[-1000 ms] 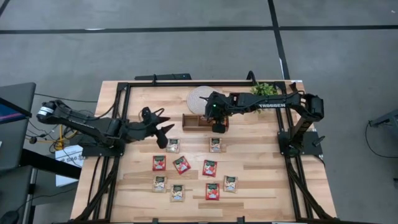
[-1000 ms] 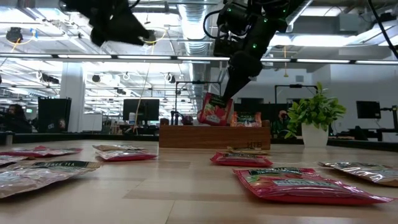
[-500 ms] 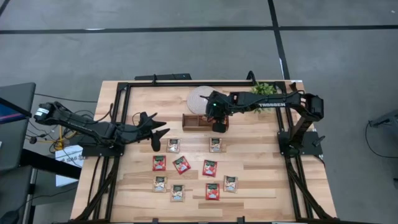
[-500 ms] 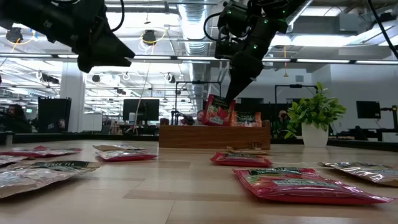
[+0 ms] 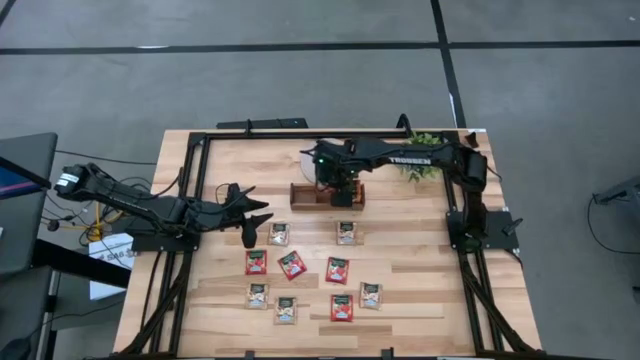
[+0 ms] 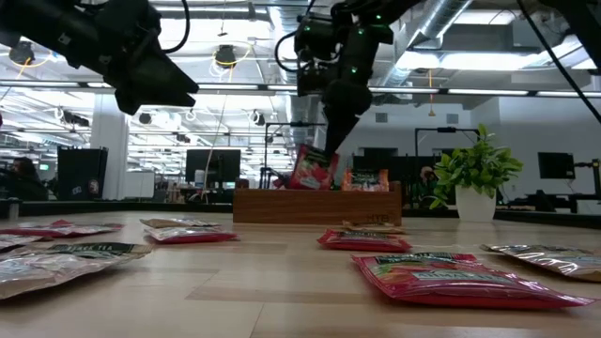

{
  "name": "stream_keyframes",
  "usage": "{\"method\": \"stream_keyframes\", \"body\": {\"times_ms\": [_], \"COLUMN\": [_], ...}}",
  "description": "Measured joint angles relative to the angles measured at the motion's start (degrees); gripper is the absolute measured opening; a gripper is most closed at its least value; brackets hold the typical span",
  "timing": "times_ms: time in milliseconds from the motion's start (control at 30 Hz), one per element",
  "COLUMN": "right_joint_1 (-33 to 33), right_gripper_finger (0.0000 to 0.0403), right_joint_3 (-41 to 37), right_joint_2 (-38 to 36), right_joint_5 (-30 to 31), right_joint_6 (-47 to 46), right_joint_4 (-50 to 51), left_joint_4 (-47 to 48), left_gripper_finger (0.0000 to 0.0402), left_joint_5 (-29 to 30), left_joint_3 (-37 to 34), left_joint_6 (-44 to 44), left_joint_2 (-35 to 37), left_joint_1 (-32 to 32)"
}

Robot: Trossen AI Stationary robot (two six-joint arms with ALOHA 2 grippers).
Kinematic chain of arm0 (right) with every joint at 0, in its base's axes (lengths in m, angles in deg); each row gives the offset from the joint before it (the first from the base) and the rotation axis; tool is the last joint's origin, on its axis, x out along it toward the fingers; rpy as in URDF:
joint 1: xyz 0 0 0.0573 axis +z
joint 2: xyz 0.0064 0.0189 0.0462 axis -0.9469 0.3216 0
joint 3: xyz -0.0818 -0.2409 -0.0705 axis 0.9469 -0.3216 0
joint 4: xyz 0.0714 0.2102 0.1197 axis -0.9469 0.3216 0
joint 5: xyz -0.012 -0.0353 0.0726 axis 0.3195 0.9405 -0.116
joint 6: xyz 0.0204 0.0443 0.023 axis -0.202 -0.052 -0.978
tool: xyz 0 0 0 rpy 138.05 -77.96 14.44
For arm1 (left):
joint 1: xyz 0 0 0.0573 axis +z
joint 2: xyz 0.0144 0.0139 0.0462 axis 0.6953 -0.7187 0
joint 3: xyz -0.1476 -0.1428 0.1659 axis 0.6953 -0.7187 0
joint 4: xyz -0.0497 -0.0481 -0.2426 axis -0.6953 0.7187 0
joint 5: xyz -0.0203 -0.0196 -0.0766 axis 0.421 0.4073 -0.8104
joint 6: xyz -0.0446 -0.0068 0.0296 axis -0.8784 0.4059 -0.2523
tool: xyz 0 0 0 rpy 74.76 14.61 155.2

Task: Pick & Place Tea
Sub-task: Put the red tea bag into the middle compartment of the wooden organizer

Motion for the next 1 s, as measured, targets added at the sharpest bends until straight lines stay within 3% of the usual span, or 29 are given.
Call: {"method": "stream_keyframes", "body": {"times_ms": [333, 1000], "right_joint_1": [0.24, 0.97], "right_gripper_finger": [0.0, 0.0], "right_joint_3": [4.65, 4.84], "right_joint_2": [-0.45, 1.91], "right_joint_5": [1.38, 1.38], "right_joint_6": [1.4, 4.57], "right_joint_4": [2.89, 6.78], "left_joint_4": [0.57, 0.35], "left_gripper_finger": [0.0167, 0.0167], "left_joint_5": [-0.45, -0.49], "left_joint_3": [0.0, 0.02], "left_joint_6": [0.07, 0.44], "left_joint_2": [0.0, 0.0], "left_joint_1": [-0.01, -0.01]}}
